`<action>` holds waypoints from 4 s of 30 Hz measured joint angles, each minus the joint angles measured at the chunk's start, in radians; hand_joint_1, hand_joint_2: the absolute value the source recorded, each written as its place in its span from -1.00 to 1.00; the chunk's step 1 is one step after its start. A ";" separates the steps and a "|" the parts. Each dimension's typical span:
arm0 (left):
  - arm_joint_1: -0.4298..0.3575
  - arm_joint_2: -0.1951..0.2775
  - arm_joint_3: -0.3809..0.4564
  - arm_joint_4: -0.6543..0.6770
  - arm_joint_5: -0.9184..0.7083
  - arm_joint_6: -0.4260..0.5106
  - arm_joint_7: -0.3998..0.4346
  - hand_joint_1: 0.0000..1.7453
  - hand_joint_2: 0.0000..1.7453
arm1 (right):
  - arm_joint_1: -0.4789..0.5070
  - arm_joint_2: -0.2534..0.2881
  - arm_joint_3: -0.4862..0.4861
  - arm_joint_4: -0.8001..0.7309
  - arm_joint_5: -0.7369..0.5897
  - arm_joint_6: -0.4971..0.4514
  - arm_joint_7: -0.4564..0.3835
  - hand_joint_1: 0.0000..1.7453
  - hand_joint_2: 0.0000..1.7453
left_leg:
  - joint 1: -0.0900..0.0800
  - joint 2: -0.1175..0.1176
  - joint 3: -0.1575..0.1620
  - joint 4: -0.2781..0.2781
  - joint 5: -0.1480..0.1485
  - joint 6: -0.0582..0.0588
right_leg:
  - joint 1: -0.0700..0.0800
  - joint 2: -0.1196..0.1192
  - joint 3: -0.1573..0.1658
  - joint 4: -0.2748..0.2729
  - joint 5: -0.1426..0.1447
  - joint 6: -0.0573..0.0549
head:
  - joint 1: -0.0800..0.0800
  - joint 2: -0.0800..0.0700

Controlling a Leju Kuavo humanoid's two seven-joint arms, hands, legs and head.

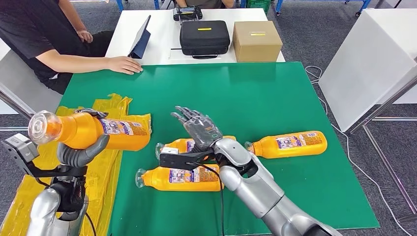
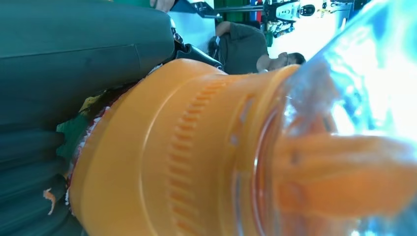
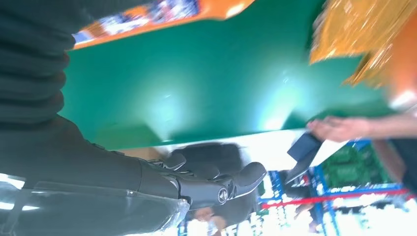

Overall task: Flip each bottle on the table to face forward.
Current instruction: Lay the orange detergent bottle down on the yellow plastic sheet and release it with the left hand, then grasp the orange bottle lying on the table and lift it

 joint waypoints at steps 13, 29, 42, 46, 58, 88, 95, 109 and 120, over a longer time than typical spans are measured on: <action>0.002 0.035 0.015 0.018 -0.290 0.126 -0.025 1.00 1.00 | 0.214 -0.169 -0.190 -0.258 0.000 -0.042 0.006 -1.00 -1.00 | 0.000 0.000 0.000 0.000 0.000 0.000 | 0.000 0.000 0.000 -0.001 0.000 0.000 | 0.000 0.000; -0.064 0.131 -0.003 0.162 -1.041 0.429 0.095 1.00 1.00 | 0.380 -0.248 -0.319 -0.420 -0.041 -0.060 -0.012 -1.00 -1.00 | 0.000 0.001 0.000 0.000 0.000 0.000 | 0.000 0.000 0.000 0.000 0.000 0.000 | 0.000 0.000; -0.087 0.156 -0.013 0.234 -1.106 0.467 0.117 1.00 1.00 | 0.386 -0.254 -0.331 -0.429 -0.045 -0.059 -0.017 -1.00 -1.00 | 0.000 0.001 0.000 0.000 0.000 0.000 | 0.000 0.000 0.000 0.000 0.000 0.000 | 0.000 0.000; -0.094 0.179 -0.017 0.281 -1.297 0.566 0.174 1.00 1.00 | 0.376 -0.268 -0.331 -0.426 -0.063 -0.047 -0.036 -1.00 -1.00 | 0.000 0.001 0.000 0.000 0.000 0.000 | 0.000 0.000 0.000 0.000 0.000 0.000 | 0.000 0.000; -0.077 0.214 -0.028 0.471 -1.497 0.668 0.212 1.00 1.00 | 0.371 -0.364 -0.327 -0.420 -0.120 -0.057 -0.099 -1.00 -1.00 | 0.000 0.000 0.000 0.000 0.000 0.000 | 0.000 0.000 -0.001 0.000 0.000 0.000 | 0.000 0.000; -0.303 -0.073 -0.259 0.789 -1.540 0.608 0.222 1.00 1.00 | 0.565 -0.443 -0.342 -0.564 -0.072 -0.097 -0.081 -1.00 -1.00 | 0.000 0.001 -0.001 0.002 -0.001 0.001 | 0.000 0.000 -0.001 -0.001 0.002 0.002 | 0.000 0.000; -0.321 -0.080 -0.264 0.816 -1.529 0.590 0.235 -0.90 0.50 | 0.558 -0.444 -0.344 -0.564 -0.076 -0.095 -0.081 -1.00 -1.00 | 0.000 0.001 -0.002 0.002 0.000 0.001 | 0.000 0.000 -0.001 -0.001 0.002 0.002 | 0.000 0.000; -0.394 -0.067 -0.221 0.956 -1.522 0.467 0.362 -1.00 -1.00 | 0.491 -0.445 -0.327 -0.539 -0.104 -0.058 -0.098 -1.00 -1.00 | 0.000 0.001 -0.002 0.002 0.000 0.001 | 0.000 0.000 0.000 0.000 0.002 0.003 | 0.000 0.000; -0.411 -0.035 -0.165 1.008 -1.566 0.441 0.384 -1.00 -1.00 | 0.473 -0.470 -0.306 -0.526 -0.118 -0.045 -0.091 -1.00 -1.00 | 0.000 0.000 -0.002 0.002 0.000 0.001 | 0.000 -0.001 0.000 0.000 0.002 0.003 | 0.000 0.000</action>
